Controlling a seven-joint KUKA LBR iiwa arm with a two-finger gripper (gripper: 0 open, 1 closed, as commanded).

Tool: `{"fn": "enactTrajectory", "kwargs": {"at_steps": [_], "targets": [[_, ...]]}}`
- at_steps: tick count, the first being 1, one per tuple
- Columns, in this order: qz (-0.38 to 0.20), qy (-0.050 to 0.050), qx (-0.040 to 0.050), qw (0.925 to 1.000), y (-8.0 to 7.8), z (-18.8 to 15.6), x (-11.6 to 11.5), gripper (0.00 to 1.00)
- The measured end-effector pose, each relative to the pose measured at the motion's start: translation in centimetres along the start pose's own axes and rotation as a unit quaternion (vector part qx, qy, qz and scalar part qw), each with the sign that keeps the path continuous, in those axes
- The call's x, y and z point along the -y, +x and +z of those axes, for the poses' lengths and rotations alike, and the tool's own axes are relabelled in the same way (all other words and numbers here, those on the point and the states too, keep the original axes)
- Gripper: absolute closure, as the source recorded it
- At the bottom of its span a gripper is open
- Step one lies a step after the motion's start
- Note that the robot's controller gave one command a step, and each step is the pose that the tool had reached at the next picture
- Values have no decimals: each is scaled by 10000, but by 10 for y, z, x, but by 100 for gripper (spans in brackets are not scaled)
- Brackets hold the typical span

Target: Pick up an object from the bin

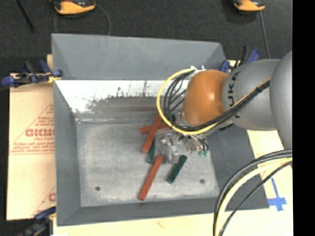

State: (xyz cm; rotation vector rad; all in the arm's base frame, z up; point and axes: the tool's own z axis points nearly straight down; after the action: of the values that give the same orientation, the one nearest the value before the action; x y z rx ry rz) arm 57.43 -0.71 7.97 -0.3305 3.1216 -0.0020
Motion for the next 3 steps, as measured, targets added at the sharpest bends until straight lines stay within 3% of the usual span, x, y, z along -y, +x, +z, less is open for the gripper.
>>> {"fn": "enactTrajectory", "kwargs": {"at_steps": [1, 2, 3], "targets": [[-3, 0, 0, 10000, 0, 0, 0, 0], [-261, -23, 7, 9997, 1, 2, -77, 0], [-233, -9, 4, 9997, 1, 2, -72, 100]]}}
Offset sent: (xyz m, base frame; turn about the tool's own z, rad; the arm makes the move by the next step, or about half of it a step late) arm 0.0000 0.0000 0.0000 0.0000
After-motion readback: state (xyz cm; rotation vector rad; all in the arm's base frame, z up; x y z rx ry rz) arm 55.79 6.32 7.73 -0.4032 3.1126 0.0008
